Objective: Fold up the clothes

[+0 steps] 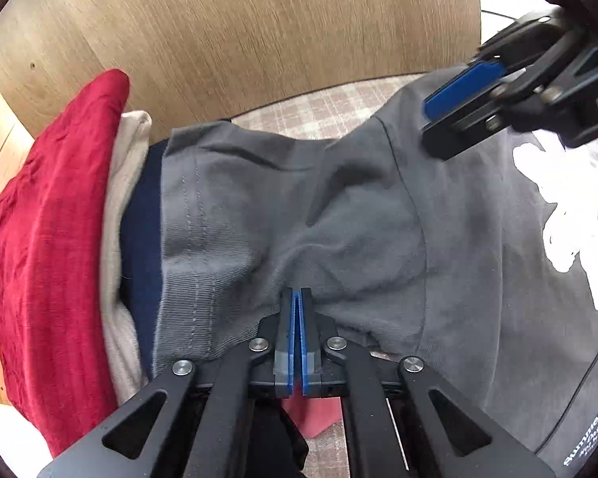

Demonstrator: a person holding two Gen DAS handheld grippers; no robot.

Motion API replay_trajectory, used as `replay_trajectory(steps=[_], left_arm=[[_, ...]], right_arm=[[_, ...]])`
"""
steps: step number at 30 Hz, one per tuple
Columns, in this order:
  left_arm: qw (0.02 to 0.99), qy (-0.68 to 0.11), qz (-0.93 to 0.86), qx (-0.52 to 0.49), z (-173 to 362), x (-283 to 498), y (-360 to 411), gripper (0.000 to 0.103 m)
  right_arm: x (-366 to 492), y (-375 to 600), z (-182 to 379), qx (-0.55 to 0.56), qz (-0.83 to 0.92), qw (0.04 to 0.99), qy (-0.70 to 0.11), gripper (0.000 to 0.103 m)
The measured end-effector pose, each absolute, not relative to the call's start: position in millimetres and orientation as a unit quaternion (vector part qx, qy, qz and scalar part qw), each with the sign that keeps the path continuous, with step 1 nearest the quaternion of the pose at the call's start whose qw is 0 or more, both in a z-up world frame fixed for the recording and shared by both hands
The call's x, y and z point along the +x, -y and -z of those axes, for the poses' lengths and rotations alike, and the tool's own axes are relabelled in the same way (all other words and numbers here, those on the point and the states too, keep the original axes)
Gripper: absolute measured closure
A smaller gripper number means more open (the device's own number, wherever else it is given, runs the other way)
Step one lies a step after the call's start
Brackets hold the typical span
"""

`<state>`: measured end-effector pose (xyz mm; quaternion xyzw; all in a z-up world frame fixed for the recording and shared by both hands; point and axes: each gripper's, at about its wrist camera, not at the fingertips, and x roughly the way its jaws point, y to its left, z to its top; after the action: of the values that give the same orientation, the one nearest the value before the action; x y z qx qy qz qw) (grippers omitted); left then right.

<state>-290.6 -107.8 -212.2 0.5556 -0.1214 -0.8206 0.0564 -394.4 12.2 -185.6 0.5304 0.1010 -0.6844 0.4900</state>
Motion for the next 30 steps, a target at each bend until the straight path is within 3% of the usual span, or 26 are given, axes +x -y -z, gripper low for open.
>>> replay_trajectory(steps=[4,5,6,12,15,21,25,30], left_arm=[[0.029,0.09,0.843,0.53,183.9,-266.5,100.4,0.078],[0.015,0.08,0.847,0.525,177.6,-259.1,95.7,0.069],[0.001,0.069,0.851,0.52,171.4,-251.7,91.1,0.066],[-0.104,0.023,0.849,0.517,155.8,-215.1,46.3,0.064],[-0.155,0.037,0.834,0.528,157.1,-201.0,8.7,0.064],[-0.227,0.088,0.817,0.522,148.7,-172.2,-77.7,0.064],[-0.251,0.097,0.816,0.511,137.8,-155.4,-125.8,0.064],[-0.224,0.095,0.828,0.506,140.9,-141.4,-160.3,0.055]], right_arm=[[-363.9,-132.1,164.6,0.54,0.728,0.422,-0.024,0.058],[-353.7,-164.2,161.9,0.544,0.739,0.396,-0.008,0.058],[-344.8,-198.2,162.1,0.551,0.752,0.362,0.003,0.058],[-246.5,-385.7,176.3,0.593,0.785,0.143,0.114,0.058],[-197.0,-451.1,166.8,0.579,0.8,0.068,0.141,0.058],[-166.0,-499.9,129.6,0.525,0.842,0.037,0.122,0.058],[-199.8,-500.3,123.8,0.517,0.851,0.058,0.067,0.058],[-275.0,-507.5,156.3,0.521,0.848,0.077,0.052,0.058]])
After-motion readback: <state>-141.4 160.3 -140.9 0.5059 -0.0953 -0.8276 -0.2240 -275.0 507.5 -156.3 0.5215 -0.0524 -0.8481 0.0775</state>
